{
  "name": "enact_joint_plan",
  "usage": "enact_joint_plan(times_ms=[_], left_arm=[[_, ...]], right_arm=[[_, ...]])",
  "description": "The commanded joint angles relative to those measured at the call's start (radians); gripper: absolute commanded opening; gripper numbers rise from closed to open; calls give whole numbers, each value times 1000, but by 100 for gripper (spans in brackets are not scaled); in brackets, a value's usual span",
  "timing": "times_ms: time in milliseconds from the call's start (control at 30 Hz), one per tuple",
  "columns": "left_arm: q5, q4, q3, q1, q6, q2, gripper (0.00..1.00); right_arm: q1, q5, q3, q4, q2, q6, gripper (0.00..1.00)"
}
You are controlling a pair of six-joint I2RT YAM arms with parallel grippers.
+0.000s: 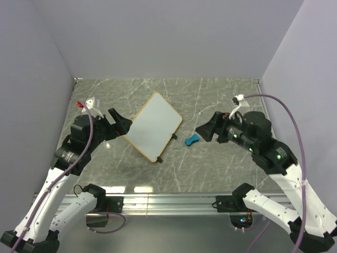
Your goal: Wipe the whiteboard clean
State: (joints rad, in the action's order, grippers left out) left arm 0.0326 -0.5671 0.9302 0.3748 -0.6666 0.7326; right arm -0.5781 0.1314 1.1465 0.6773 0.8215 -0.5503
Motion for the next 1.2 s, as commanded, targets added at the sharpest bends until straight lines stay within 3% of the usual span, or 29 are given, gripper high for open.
enact_joint_plan(times_ms=[0, 333, 900, 1167], left_arm=[[32, -24, 54, 4, 82, 30, 99], [50, 16, 121, 4, 160, 114, 99], [79, 88, 127, 4, 185, 123, 99], [153, 252, -39, 4, 200, -11, 95]], right_arm=[[1, -50, -27, 91, -79, 41, 88], [0, -124, -96, 194, -217, 24, 88], [1, -58, -149, -18, -185, 29, 94], [1, -56, -232, -142, -252, 59, 95]])
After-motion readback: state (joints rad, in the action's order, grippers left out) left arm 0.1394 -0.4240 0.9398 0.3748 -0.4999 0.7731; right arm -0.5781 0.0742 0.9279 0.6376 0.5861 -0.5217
